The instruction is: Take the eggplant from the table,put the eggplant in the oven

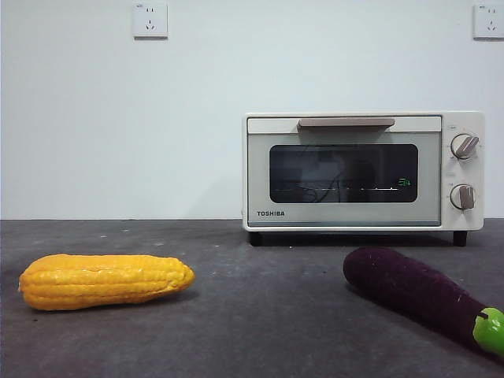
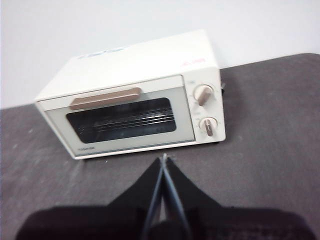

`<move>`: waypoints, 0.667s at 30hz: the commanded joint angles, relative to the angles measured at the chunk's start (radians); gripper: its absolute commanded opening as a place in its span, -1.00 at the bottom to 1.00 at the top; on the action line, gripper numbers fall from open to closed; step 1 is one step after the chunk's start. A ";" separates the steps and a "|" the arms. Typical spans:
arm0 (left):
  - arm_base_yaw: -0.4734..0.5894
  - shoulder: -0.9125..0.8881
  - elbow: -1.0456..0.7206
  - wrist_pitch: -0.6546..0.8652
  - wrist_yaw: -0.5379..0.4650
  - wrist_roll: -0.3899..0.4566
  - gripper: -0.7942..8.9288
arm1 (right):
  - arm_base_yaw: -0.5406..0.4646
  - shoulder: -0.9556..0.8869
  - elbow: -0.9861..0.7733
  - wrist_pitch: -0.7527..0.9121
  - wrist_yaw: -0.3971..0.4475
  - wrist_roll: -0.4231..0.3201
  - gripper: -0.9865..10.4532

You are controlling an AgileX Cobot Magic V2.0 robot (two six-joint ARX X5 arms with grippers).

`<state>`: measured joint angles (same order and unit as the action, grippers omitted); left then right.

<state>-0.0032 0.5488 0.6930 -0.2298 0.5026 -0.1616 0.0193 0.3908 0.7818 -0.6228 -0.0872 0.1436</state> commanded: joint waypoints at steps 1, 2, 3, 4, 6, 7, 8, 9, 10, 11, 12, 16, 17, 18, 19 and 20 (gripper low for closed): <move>-0.021 0.056 0.075 -0.023 0.034 0.003 -0.85 | 0.001 0.062 0.108 -0.053 -0.025 -0.061 -0.84; -0.029 0.076 0.101 -0.037 0.042 0.009 -0.85 | 0.001 0.082 0.140 -0.072 -0.032 -0.069 -0.84; -0.040 0.098 0.132 -0.055 0.050 0.016 -0.85 | 0.001 0.105 0.177 -0.097 -0.042 -0.077 -0.84; -0.050 0.119 0.163 -0.072 0.056 0.022 -0.85 | 0.001 0.127 0.214 -0.122 -0.052 -0.087 -0.84; -0.076 0.163 0.222 -0.116 0.058 0.043 -0.85 | 0.001 0.169 0.283 -0.174 -0.064 -0.105 -0.84; -0.087 0.181 0.246 -0.134 0.058 0.053 -0.85 | 0.001 0.185 0.311 -0.196 -0.064 -0.108 -0.84; -0.099 0.199 0.270 -0.155 0.058 0.066 -0.85 | 0.001 0.201 0.336 -0.217 -0.064 -0.113 -0.84; -0.113 0.220 0.296 -0.178 0.058 0.081 -0.85 | 0.001 0.219 0.363 -0.238 -0.071 -0.118 -0.84; -0.128 0.238 0.319 -0.198 0.058 0.093 -0.85 | 0.001 0.233 0.386 -0.259 -0.078 -0.122 -0.84; -0.141 0.253 0.336 -0.214 0.058 0.100 -0.85 | 0.001 0.244 0.404 -0.278 -0.085 -0.122 -0.84; -0.156 0.269 0.354 -0.229 0.058 0.113 -0.85 | 0.001 0.257 0.420 -0.295 -0.098 -0.122 -0.84; -0.210 0.315 0.391 -0.248 0.057 0.137 -0.85 | 0.001 0.288 0.447 -0.334 -0.141 -0.122 -0.84; -0.220 0.322 0.395 -0.248 0.057 0.140 -0.85 | 0.001 0.291 0.450 -0.343 -0.150 -0.123 -0.84; -0.230 0.328 0.397 -0.248 0.055 0.140 -0.85 | 0.001 0.297 0.451 -0.350 -0.154 -0.123 -0.84; -0.239 0.334 0.397 -0.247 0.055 0.140 -0.85 | 0.001 0.301 0.451 -0.356 -0.160 -0.123 -0.84; -0.245 0.338 0.397 -0.248 0.055 0.143 -0.85 | 0.001 0.303 0.451 -0.363 -0.163 -0.122 -0.84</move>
<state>-0.2440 0.8867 1.0874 -0.4786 0.5568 -0.0391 0.0193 0.6930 1.2285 -0.9863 -0.2459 0.0288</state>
